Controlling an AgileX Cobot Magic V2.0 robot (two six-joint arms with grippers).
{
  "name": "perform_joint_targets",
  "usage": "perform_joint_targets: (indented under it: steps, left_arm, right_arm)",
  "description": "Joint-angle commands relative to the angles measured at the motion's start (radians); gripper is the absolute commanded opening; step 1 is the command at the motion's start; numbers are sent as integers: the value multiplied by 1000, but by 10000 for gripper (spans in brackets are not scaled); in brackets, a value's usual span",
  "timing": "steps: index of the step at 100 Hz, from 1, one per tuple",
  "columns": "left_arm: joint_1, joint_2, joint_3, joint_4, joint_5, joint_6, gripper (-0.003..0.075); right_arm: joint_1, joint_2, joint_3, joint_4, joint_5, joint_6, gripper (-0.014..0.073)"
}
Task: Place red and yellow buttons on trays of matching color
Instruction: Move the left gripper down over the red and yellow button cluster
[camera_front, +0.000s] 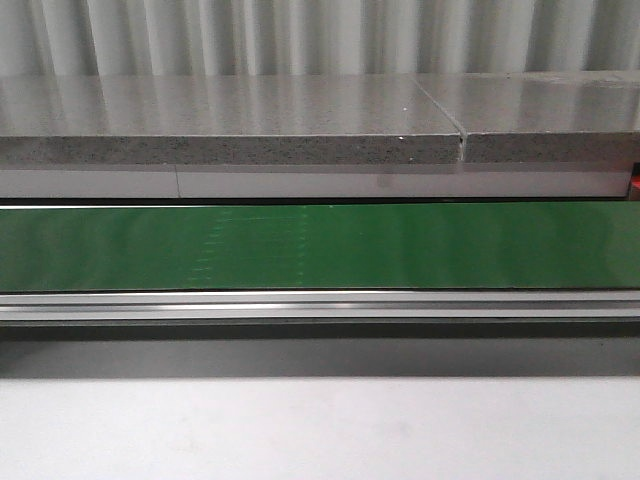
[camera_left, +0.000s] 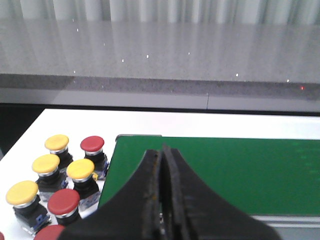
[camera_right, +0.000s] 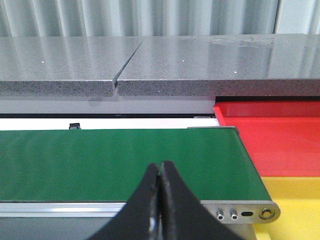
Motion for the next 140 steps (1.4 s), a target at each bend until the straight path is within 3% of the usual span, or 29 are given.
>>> perform_joint_targets:
  steps: [1,41,51,66,73,87,140]
  left_arm:
    - [1,96,-98,29,-3,-7,-20]
    - [1,383,-313,28,144,-53,2]
    - [1,436,-346,28,151,-53,126]
    - [1,511,-377,28,173,-64,421]
    - [10,542,-391,28,207,-89,487]
    - [90,606,-427,28,280,-119,493]
    - [547,806,-486,-17,445,-145,492]
  right_arm:
    - [-1,-21,-20,-6,-80,-2,-88]
    - [-1,-21,-20,-6,-80,-2,-88]
    - [-1,-21,-20,-6,-80,-2,-88]
    - [-1,-21,-20,-6,-80,-2,-88]
    - [-1,-21,-20,-6,-80,-2,-88]
    - [-1,-21,-20,-6,-80,-2,-88]
    - [-1,-21,-20,-6,-80,-2,-88]
